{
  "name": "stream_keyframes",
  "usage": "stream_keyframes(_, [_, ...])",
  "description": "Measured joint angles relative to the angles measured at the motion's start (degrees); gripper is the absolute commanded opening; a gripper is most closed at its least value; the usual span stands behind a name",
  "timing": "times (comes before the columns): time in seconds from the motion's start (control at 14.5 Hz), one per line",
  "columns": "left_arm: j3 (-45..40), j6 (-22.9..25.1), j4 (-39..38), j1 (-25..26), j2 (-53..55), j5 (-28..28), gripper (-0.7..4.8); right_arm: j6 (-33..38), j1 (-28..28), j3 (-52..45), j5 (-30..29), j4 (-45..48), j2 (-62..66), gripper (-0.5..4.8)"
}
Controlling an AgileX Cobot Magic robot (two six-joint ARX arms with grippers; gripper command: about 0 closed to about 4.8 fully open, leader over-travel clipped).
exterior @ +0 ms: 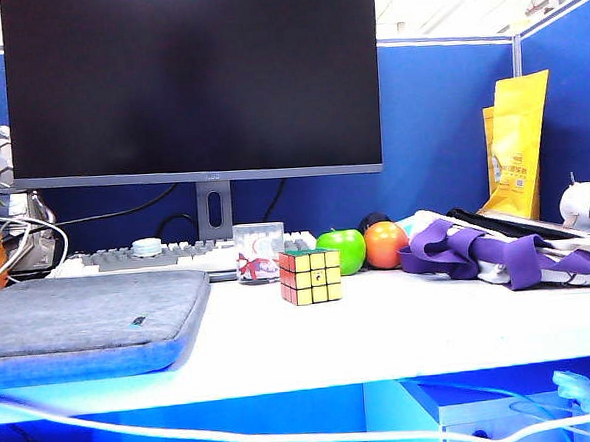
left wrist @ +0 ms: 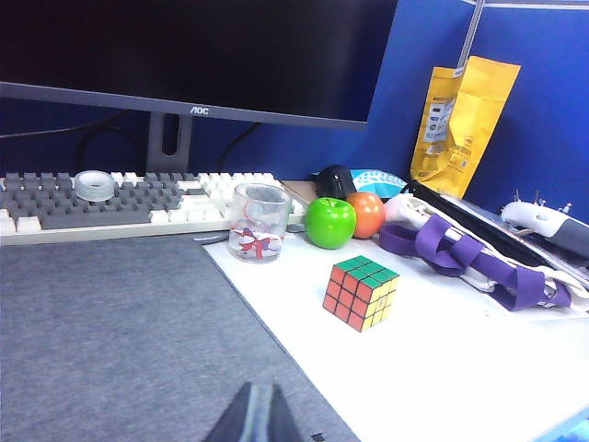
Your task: Rotate the Rubik's Cube so that its red face is facing towards you.
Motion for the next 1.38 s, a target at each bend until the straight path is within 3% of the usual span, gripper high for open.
stream_keyframes(0.41, [0.02, -5.2, -0.15, 0.0, 0.0, 0.02, 0.26, 0.04, 0.0, 0.0, 0.0, 0.04, 0.0, 0.0])
stream_keyframes(0.55, [0.0, -8.55, 1.68, 0.0, 0.0, 1.7, 0.25, 3.39, 0.0, 0.0, -0.57, 1.55, 0.0, -0.01])
stream_keyframes(0.62, [0.0, -9.44, 4.87, 0.0, 0.0, 2.21, 0.25, 4.39, 0.0, 0.0, -2.93, 4.17, 0.0, -0.01])
stream_keyframes(0.69, [0.55, -10.29, 11.15, 0.0, 0.02, -0.57, 0.25, 4.81, 0.07, 0.0, -6.73, 12.39, 0.0, -0.01])
stream_keyframes(0.83, [3.34, -10.14, 12.2, 0.0, 2.86, -2.27, 0.21, 5.55, 0.07, 0.0, -4.87, 22.75, 0.0, -0.01])
stream_keyframes(1.04, [15.69, -4.63, 11.3, -0.02, 15.72, 1.62, 0.21, 7.61, 0.13, 0.94, -4.04, 22.27, 0.17, -0.01])
stream_keyframes(1.17, [28.96, 1.2, 11.67, 0.0, 33.35, 4.2, 0.22, 7.69, 0.13, 3.67, -2.45, 21.7, 3.93, -0.01])
stream_keyframes(1.24, [35.8, 2.16, 7.52, -0.02, 48.0, 9.94, 0.22, 7.63, 0.15, 8.07, -2.32, 20.96, 11.13, -0.01])
stream_keyframes(1.38, [42.82, 0.72, 4.22, -0.11, 61.26, 16.61, 0.22, 7.45, 0.48, 16.92, -2.67, 20.94, 25.18, -0.01])
